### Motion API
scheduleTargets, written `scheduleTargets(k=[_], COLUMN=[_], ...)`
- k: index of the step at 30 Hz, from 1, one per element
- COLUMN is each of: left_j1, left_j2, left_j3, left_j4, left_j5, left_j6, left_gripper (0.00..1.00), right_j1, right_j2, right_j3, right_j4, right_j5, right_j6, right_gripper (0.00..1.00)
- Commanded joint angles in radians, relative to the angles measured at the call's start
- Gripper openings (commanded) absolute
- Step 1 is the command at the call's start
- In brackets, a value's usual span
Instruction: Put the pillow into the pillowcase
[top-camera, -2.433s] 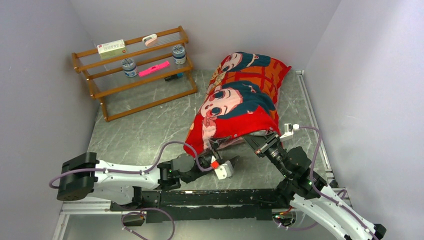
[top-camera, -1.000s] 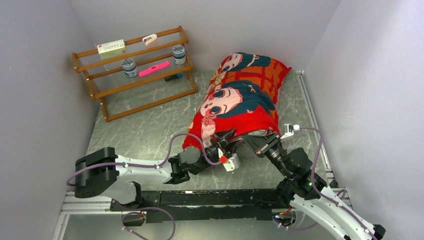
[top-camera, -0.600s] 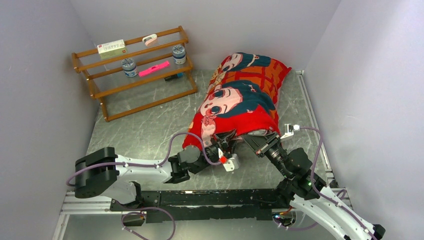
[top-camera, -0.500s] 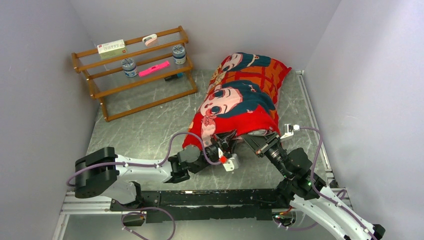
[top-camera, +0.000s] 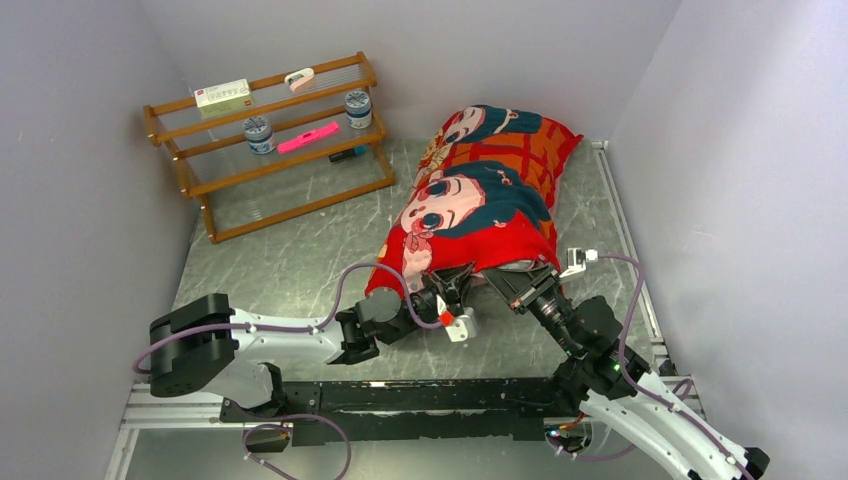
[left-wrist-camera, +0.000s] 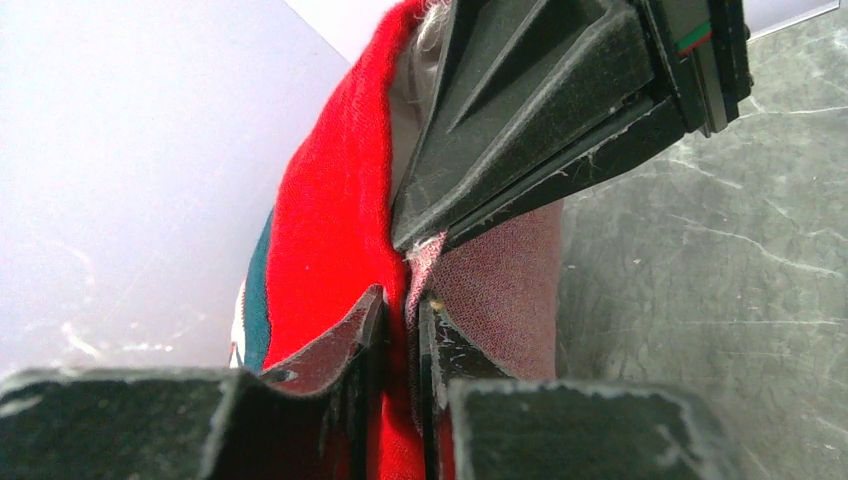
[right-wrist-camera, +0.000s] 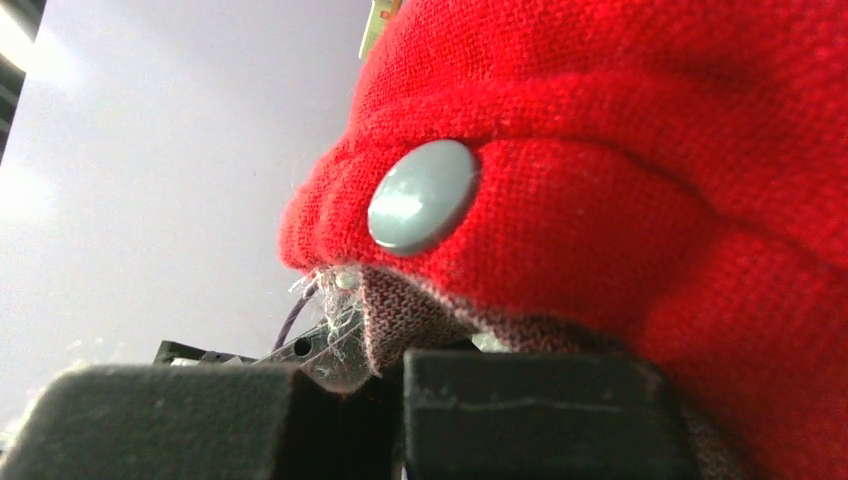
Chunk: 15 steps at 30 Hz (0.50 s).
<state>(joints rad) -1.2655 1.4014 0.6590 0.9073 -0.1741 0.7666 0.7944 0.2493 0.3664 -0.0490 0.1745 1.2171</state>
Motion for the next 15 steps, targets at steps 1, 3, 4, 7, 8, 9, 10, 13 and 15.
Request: scheduleTargets(k=[1, 3, 4, 7, 8, 9, 10, 13, 15], left_j1=[0.016, 0.02, 0.022, 0.031, 0.035, 0.039, 0.043, 0.051, 0.056], left_j2=[-0.03, -0.031, -0.032, -0.031, -0.031, -0.03, -0.03, -0.035, -0.039], left_j3=[0.043, 0.046, 0.049, 0.053, 0.053, 0.053, 0.052, 0.047, 0.054], left_j4=[0.013, 0.007, -0.001, -0.004, -0.002, 0.001, 0.005, 0.002, -0.015], left_j5=[0.015, 0.019, 0.023, 0.019, 0.018, 0.014, 0.016, 0.025, 0.019], left_j6=[0.006, 0.0, -0.003, -0.014, -0.02, -0.026, -0.036, -0.047, -0.064], left_gripper=[0.1, 0.05, 0.05, 0.05, 0.05, 0.05, 0.05, 0.05, 0.05], right_j1=[0.003, 0.003, 0.003, 0.004, 0.003, 0.003, 0.003, 0.003, 0.003], right_j2=[-0.026, -0.028, -0.028, -0.026, -0.024, -0.022, -0.019, -0.008, 0.001], right_j3=[0.026, 0.027, 0.029, 0.032, 0.034, 0.035, 0.037, 0.041, 0.042], right_j4=[0.205, 0.205, 0.203, 0.198, 0.197, 0.196, 0.194, 0.199, 0.205], right_j5=[-0.003, 0.004, 0.006, 0.009, 0.011, 0.012, 0.013, 0.013, 0.011], right_j6=[0.012, 0.007, 0.003, -0.005, -0.006, -0.01, -0.015, -0.023, -0.032], right_gripper=[0.0, 0.0, 0.0, 0.0, 0.0, 0.0, 0.0, 0.0, 0.0])
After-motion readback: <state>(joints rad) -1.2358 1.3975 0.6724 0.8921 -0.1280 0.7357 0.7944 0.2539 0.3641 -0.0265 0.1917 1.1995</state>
